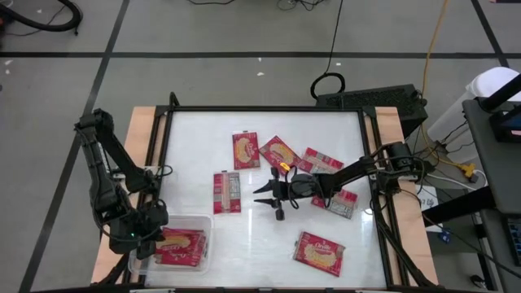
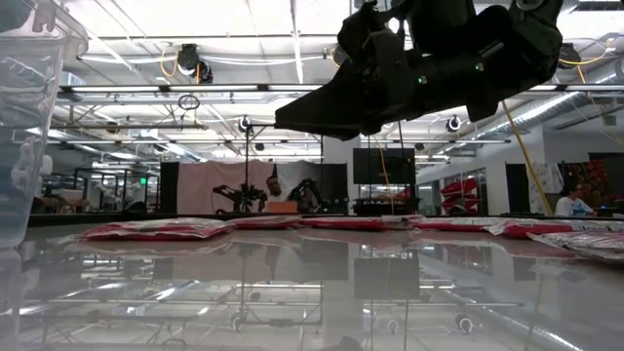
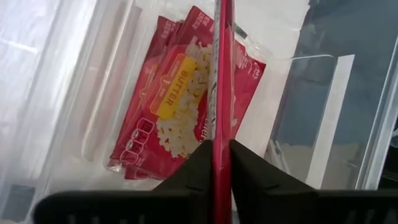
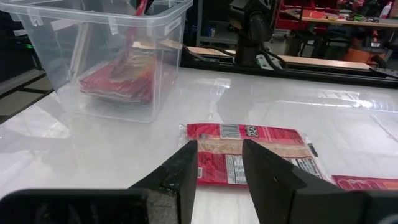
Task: Sort popcorn bags into baskets
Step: Put the popcorn bag into the transparent bin
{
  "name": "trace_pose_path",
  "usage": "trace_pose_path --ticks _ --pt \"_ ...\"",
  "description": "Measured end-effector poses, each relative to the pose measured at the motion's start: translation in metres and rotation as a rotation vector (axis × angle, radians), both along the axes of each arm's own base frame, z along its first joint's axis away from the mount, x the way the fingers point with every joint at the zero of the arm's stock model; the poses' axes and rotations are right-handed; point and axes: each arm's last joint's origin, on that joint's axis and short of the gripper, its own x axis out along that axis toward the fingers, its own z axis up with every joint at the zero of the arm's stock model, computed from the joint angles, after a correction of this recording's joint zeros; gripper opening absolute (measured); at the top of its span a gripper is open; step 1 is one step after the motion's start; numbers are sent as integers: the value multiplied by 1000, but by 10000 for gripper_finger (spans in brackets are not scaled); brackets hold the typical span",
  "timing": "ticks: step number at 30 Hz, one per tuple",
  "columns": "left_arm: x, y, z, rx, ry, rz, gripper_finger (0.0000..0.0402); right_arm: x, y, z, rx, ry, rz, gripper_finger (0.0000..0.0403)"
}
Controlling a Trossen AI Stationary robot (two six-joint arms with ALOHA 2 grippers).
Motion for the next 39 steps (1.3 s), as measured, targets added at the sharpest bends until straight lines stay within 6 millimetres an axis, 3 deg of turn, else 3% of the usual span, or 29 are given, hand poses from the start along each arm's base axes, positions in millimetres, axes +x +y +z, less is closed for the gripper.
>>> trace_pose_path --ticks 8,15,19,22,25,31,35,39 --pt "-2 7 -3 68 27 19 121 0 0 -1 -10 6 9 118" --pt "-1 22 2 52 85 85 128 0 0 -2 -63 9 22 118" --pt "1 26 12 -48 20 92 129 0 0 -2 -78 9 25 118" --pt "5 26 20 -49 -144 40 129 -1 0 -4 -80 32 21 118" --pt "13 29 27 21 -340 12 129 -1 0 -5 -70 43 7 118" --pt "29 45 35 298 -592 35 129 -12 -7 6 -66 160 -194 118" --pt "42 56 38 558 -681 77 129 -29 -13 21 -97 281 -322 118" --pt "57 68 38 708 -676 115 129 -49 -18 30 -147 414 -411 118"
